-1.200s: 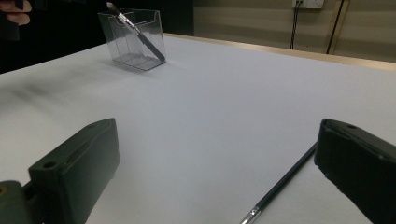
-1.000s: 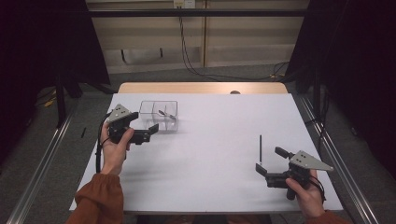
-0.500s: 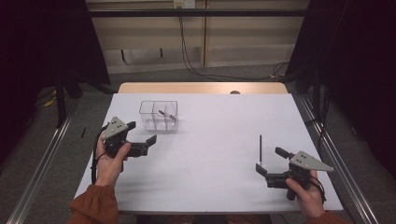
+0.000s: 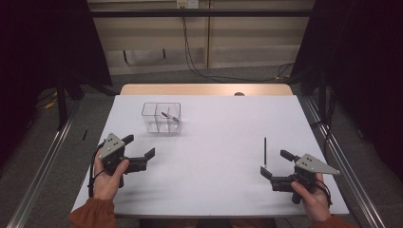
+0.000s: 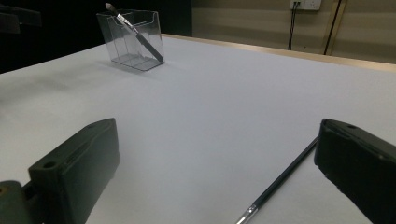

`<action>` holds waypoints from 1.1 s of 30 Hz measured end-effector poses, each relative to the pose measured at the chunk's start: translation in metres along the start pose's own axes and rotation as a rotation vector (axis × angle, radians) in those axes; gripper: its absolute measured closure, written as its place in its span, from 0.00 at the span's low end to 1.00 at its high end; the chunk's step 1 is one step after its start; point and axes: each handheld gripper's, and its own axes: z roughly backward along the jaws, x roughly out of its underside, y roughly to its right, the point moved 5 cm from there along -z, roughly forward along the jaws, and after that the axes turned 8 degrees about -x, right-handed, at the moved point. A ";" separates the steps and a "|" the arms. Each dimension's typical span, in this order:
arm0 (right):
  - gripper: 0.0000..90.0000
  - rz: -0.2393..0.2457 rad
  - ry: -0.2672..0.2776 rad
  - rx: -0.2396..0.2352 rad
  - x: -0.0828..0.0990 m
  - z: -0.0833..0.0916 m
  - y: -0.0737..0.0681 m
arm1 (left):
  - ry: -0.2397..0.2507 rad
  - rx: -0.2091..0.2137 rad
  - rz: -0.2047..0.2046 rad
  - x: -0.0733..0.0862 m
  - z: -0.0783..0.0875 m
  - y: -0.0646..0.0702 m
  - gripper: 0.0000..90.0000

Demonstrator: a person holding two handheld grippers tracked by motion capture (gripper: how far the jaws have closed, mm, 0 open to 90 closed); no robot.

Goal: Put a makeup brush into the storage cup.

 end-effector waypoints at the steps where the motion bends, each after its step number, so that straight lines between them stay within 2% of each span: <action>1: 0.00 0.000 0.001 -0.001 0.000 0.000 0.000 | -0.001 0.004 -0.001 0.001 0.001 0.000 0.05; 7: 0.00 -0.002 0.001 0.005 -0.001 0.000 0.000 | 0.026 0.003 0.004 0.003 0.011 -0.001 0.05; 9: 0.00 0.001 -0.003 0.004 0.000 -0.001 0.000 | 0.028 0.010 0.017 0.006 0.014 -0.001 0.04; 11: 0.00 -0.001 -0.002 0.007 0.000 -0.001 0.000 | 0.025 0.009 -0.002 0.008 0.015 -0.001 0.04; 12: 0.00 -0.004 -0.001 0.011 0.000 -0.001 0.000 | 0.024 0.024 0.001 0.008 0.016 -0.001 0.04; 14: 0.00 -0.008 0.000 0.018 0.000 0.001 0.001 | 0.024 0.026 0.000 0.010 0.018 -0.001 0.04; 17: 0.00 -0.011 0.005 0.025 0.000 0.003 0.002 | 0.024 0.020 0.020 0.012 0.023 -0.001 0.04; 20: 0.00 -0.010 0.006 0.024 0.000 0.003 0.001 | 0.020 0.016 0.023 0.014 0.027 -0.001 0.03; 22: 0.00 -0.010 0.007 0.022 0.000 0.003 0.001 | 0.019 0.034 0.034 0.017 0.031 0.000 0.03; 26: 0.00 -0.008 0.011 0.025 0.000 0.005 0.002 | 0.004 0.031 0.024 0.021 0.035 0.001 0.02; 33: 0.00 -0.006 0.012 0.024 0.000 0.007 0.002 | 0.017 0.020 0.015 0.020 0.038 0.000 0.02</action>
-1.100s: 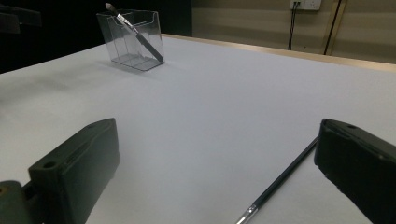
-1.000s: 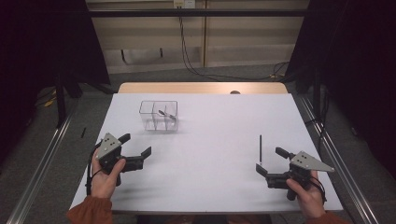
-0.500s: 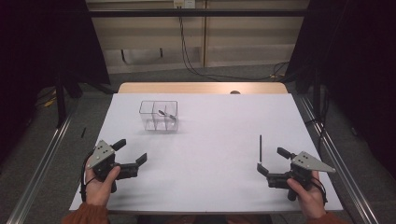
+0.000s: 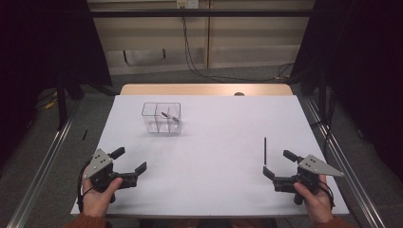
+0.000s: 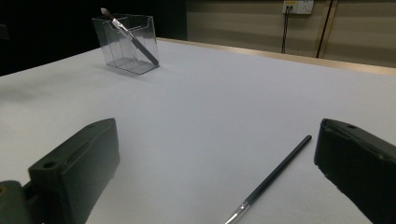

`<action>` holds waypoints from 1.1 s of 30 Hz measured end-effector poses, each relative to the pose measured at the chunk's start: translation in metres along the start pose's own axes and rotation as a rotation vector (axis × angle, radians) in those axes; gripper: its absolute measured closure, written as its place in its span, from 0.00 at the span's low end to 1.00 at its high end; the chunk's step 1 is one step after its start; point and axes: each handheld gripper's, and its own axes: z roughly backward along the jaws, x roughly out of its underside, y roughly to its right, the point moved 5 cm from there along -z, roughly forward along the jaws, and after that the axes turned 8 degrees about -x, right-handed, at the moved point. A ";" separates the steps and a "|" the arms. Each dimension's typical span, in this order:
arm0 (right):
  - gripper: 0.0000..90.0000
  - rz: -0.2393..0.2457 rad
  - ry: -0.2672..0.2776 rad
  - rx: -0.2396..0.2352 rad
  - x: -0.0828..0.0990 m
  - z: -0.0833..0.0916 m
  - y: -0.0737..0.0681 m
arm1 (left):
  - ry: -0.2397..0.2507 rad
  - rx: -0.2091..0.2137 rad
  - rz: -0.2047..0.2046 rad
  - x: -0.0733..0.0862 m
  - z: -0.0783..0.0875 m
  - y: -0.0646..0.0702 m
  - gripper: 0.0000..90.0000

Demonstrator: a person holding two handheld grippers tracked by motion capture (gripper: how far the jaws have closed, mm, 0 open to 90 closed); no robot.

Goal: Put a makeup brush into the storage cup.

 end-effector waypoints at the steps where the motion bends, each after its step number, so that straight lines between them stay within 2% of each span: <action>1: 0.00 0.000 0.000 0.000 0.000 0.000 0.000 | 0.000 0.001 0.000 0.000 0.000 0.000 0.02; 5: 0.00 0.013 0.000 -0.006 -0.001 0.000 0.000 | -0.001 0.013 0.003 0.000 -0.001 0.000 0.02; 10: 0.00 0.012 0.010 -0.009 -0.005 -0.003 -0.001 | -0.004 0.005 0.012 0.001 -0.001 -0.001 0.02; 13: 0.00 0.006 0.014 0.006 -0.006 -0.004 0.001 | -0.003 0.003 0.010 0.001 -0.001 -0.001 0.02; 16: 0.01 0.020 0.013 0.021 -0.011 -0.004 0.002 | -0.001 0.003 0.005 0.000 0.000 -0.001 0.02; 18: 0.00 0.014 0.029 0.030 -0.015 -0.004 0.005 | -0.002 0.006 0.002 0.000 -0.001 -0.001 0.02; 22: 0.02 0.013 0.019 0.048 -0.020 -0.009 0.012 | 0.002 0.000 -0.003 -0.002 -0.003 -0.001 0.02; 26: 0.01 0.024 0.021 0.037 -0.029 -0.011 0.012 | -0.009 0.000 -0.020 -0.002 -0.002 0.001 0.02; 29: 0.01 0.031 0.020 0.045 -0.035 -0.015 0.018 | 0.009 0.002 -0.015 -0.006 0.003 0.002 0.02; 33: 0.01 0.035 0.006 0.050 -0.040 -0.021 0.026 | -0.001 0.003 -0.015 -0.003 0.001 0.002 0.02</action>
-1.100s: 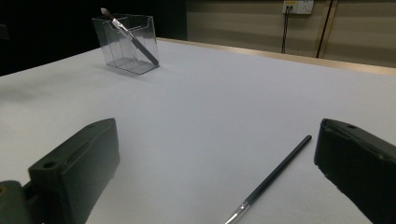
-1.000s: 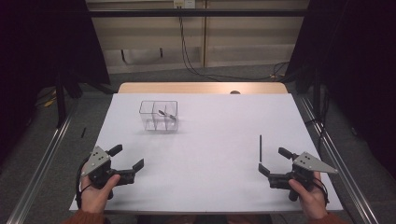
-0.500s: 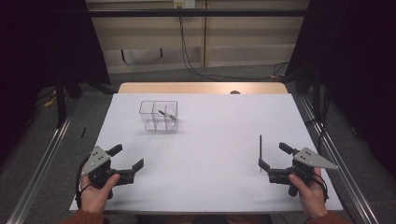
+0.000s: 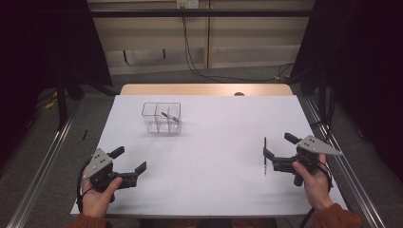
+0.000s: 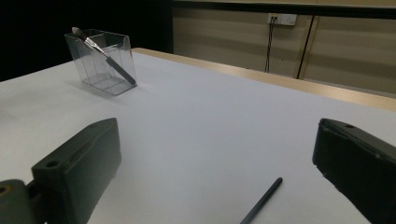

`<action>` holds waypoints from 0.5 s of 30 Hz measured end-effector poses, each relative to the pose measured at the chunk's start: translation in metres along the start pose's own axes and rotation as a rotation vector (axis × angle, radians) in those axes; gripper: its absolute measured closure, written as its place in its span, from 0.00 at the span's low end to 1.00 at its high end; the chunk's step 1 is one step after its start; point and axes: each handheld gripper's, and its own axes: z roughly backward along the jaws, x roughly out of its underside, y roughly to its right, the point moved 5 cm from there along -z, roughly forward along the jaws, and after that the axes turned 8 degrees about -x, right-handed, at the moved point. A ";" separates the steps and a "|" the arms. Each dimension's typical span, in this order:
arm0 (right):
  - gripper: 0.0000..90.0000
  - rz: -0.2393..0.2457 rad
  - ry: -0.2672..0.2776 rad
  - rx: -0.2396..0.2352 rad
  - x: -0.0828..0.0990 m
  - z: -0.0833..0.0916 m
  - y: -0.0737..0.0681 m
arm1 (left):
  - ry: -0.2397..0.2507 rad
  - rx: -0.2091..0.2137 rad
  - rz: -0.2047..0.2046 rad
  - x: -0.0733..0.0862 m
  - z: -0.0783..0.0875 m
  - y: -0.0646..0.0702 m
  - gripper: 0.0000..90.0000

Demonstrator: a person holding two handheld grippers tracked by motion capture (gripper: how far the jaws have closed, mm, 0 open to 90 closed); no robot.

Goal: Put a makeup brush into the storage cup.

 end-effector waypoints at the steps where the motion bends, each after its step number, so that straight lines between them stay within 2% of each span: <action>1: 0.01 0.004 0.000 0.002 -0.002 -0.002 0.002 | 0.000 -0.004 -0.005 0.000 0.000 0.000 0.02; 8: 0.01 0.015 -0.016 0.009 -0.013 -0.018 0.012 | -0.002 -0.003 -0.013 0.000 -0.001 -0.002 0.02; 11: 0.01 0.004 -0.035 -0.001 -0.016 -0.023 0.014 | -0.003 -0.006 -0.012 0.001 -0.001 -0.003 0.02; 15: 0.01 -0.010 -0.057 0.011 -0.014 -0.030 0.019 | 0.001 -0.009 -0.007 0.001 -0.001 -0.004 0.02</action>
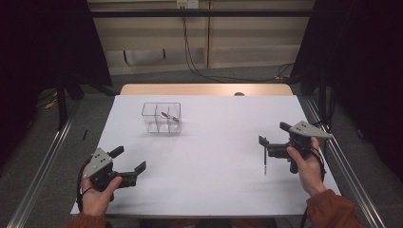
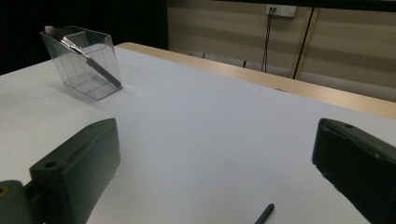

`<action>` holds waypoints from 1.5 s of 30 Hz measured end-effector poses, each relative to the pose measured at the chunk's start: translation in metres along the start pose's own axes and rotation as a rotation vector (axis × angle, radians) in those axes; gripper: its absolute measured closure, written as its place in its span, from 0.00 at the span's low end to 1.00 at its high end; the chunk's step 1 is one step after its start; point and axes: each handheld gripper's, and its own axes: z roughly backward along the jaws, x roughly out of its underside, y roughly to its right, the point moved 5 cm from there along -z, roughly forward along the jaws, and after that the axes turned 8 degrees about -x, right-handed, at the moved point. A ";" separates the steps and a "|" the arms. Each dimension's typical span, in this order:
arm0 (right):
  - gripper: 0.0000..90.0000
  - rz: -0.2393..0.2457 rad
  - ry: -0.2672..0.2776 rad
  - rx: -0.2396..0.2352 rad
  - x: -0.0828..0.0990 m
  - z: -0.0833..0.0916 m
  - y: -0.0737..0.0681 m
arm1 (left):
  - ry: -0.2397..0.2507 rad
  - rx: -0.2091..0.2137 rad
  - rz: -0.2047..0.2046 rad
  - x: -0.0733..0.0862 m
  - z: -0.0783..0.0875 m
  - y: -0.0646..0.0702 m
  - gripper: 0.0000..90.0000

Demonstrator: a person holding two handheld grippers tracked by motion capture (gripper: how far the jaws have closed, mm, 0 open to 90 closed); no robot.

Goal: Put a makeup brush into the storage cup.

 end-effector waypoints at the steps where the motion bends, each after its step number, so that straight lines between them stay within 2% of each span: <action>1: 0.01 -0.001 -0.021 -0.002 0.001 -0.002 0.001 | 0.001 -0.002 0.000 0.000 0.000 0.000 0.02; 3: 0.01 0.002 -0.053 0.000 0.002 -0.004 0.002 | -0.001 -0.001 -0.004 0.000 0.000 0.000 0.02; 6: 0.01 -0.013 -0.115 -0.032 0.001 -0.005 0.004 | -0.004 -0.001 -0.010 0.000 -0.001 0.000 0.02; 9: 0.01 -0.004 -0.166 -0.015 0.001 -0.005 0.005 | -0.001 0.000 -0.009 0.000 -0.001 0.000 0.02; 18: 0.02 -0.051 -0.304 -0.017 0.009 -0.011 0.011 | -0.010 0.006 -0.018 0.000 -0.002 0.001 0.02; 24: 0.02 -0.064 -0.429 -0.022 0.016 -0.016 0.012 | -0.011 0.005 -0.014 0.000 -0.002 0.001 0.02; 28: 0.03 -0.054 -0.530 -0.043 0.022 -0.019 0.010 | -0.012 0.005 -0.029 0.000 -0.002 0.001 0.02; 29: 0.03 -0.055 -0.574 -0.051 0.024 -0.019 0.009 | -0.012 0.005 -0.030 0.000 -0.002 0.001 0.02; 32: 0.04 -0.057 -0.629 -0.069 0.027 -0.020 0.007 | -0.013 0.005 -0.031 0.000 -0.002 0.002 0.02; 36: 0.04 -0.071 -0.696 -0.067 0.030 -0.022 0.008 | -0.015 0.007 -0.035 0.001 -0.002 0.002 0.02; 40: 0.04 -0.082 -0.790 -0.098 0.035 -0.024 0.007 | -0.015 0.009 -0.035 0.000 -0.002 0.002 0.02; 45: 0.11 -0.092 -0.880 -0.083 0.040 -0.027 0.006 | -0.011 0.010 -0.032 0.000 -0.002 0.002 0.02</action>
